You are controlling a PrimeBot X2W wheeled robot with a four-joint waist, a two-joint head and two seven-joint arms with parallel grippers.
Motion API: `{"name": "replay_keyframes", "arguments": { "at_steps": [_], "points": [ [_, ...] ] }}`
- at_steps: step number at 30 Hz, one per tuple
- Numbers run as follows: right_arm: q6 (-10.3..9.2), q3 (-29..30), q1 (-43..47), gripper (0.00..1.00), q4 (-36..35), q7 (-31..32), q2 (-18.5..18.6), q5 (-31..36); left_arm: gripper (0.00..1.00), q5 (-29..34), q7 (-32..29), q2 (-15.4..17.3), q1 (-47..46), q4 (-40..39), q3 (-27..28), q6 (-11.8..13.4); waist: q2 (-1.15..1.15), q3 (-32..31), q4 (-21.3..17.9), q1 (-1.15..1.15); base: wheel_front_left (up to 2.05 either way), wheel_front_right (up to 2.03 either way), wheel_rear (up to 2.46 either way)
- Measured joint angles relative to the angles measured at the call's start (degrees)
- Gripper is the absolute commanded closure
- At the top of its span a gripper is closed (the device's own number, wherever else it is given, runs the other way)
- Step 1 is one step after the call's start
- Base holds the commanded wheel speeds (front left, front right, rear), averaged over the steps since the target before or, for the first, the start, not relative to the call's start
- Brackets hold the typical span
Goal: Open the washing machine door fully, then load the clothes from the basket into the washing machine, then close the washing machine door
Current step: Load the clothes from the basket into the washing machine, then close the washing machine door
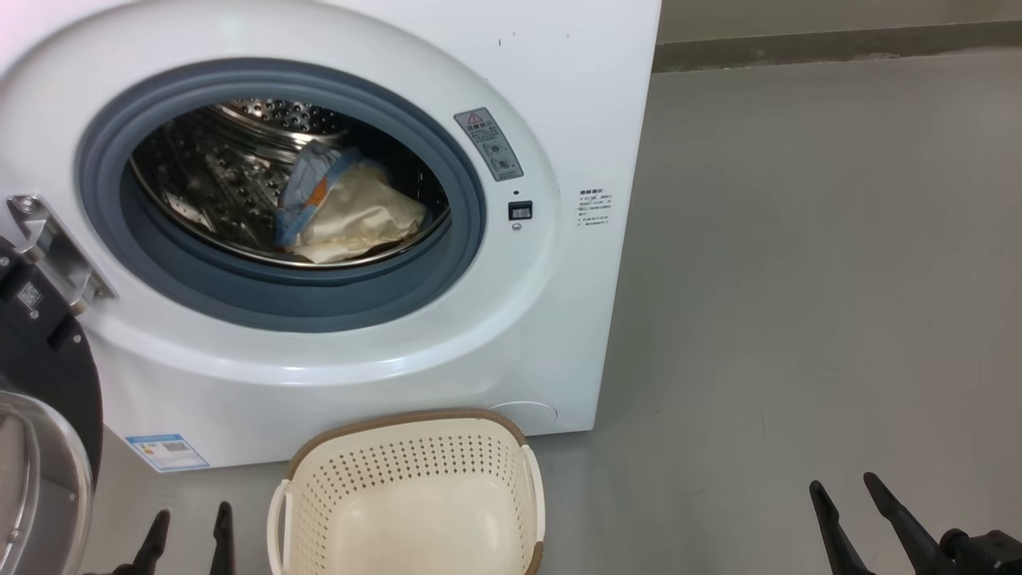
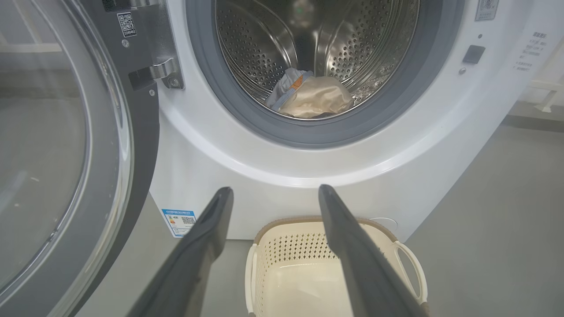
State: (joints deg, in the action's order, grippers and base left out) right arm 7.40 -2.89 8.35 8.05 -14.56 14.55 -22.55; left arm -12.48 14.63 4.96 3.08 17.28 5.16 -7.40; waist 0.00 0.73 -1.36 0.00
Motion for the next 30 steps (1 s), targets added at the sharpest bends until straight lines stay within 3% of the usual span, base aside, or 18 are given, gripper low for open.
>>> {"name": "replay_keyframes", "arguments": {
  "at_steps": [22,30],
  "points": [
    [0.0,0.5,0.0,0.0,-0.6,0.0,-0.2,0.0,0.0,-0.1,0.0,-0.6,0.7,-1.9,0.4,0.0,0.0,0.6,-0.1,0.0,0.0,0.0,0.0],
    [0.0,0.9,0.0,0.0,-0.6,0.0,-0.2,0.0,0.0,0.0,0.0,-0.6,0.6,-1.9,0.4,0.0,0.0,1.0,0.1,0.0,-0.65,0.65,0.0]
  ]
}}
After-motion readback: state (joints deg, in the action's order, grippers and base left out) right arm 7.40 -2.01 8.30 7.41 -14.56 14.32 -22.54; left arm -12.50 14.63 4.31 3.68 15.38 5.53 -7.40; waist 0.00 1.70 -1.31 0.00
